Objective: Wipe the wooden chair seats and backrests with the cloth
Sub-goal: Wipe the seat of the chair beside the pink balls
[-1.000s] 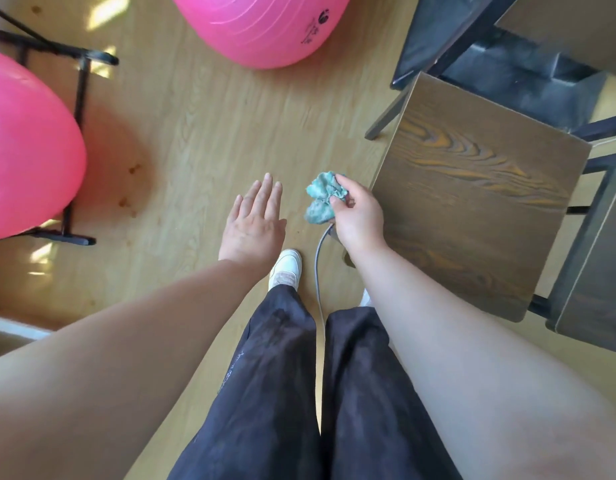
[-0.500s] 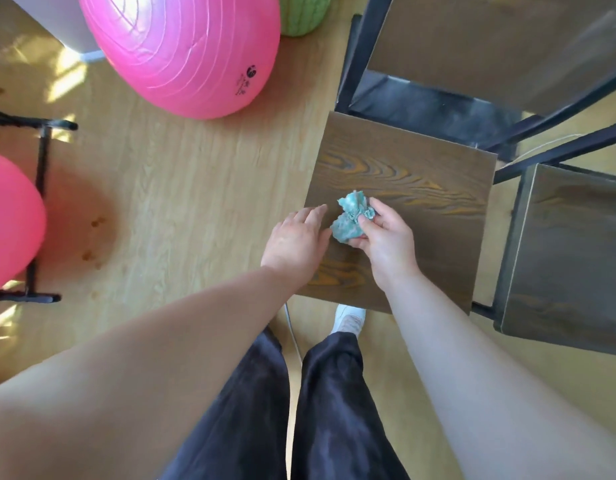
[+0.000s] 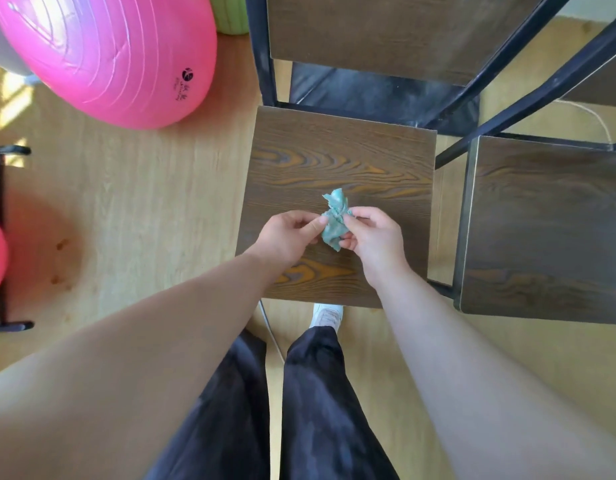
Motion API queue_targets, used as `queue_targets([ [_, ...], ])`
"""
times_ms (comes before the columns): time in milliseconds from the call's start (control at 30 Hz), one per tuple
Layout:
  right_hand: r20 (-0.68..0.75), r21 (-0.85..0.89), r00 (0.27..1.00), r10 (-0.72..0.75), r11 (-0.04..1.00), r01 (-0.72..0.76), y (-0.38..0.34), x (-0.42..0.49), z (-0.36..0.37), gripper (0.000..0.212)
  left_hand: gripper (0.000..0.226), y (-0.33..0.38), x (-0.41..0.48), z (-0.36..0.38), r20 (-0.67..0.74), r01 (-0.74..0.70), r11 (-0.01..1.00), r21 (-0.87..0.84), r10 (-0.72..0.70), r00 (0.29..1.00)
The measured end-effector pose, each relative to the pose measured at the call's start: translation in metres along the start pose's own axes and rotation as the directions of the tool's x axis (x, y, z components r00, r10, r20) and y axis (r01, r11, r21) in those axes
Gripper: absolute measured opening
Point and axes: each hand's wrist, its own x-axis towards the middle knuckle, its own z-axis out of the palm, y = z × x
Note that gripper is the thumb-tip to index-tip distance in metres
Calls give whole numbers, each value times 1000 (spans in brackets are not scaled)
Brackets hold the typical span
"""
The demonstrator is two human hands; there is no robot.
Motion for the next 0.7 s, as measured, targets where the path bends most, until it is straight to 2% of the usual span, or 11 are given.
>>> queue_targets([
  [100,5,24,999,32,999,-32,-2,4,-9,11,9,2,6,12,42,68,996,-59,-66,997],
  [233,-3,33,998,62,998,-62,-4,11,-19,11,5,5,12,22,31,96,989,-116,-93,995],
  [367,-31,47,997,67,997,-65,-3,16,-27,16,5,4,17,24,8,113,986,-122,-113,994],
  [700,-76,99,992,101,991,-93,4,24,-41,11,6,-4,27,22,-104,127,990,-54,-132,986],
])
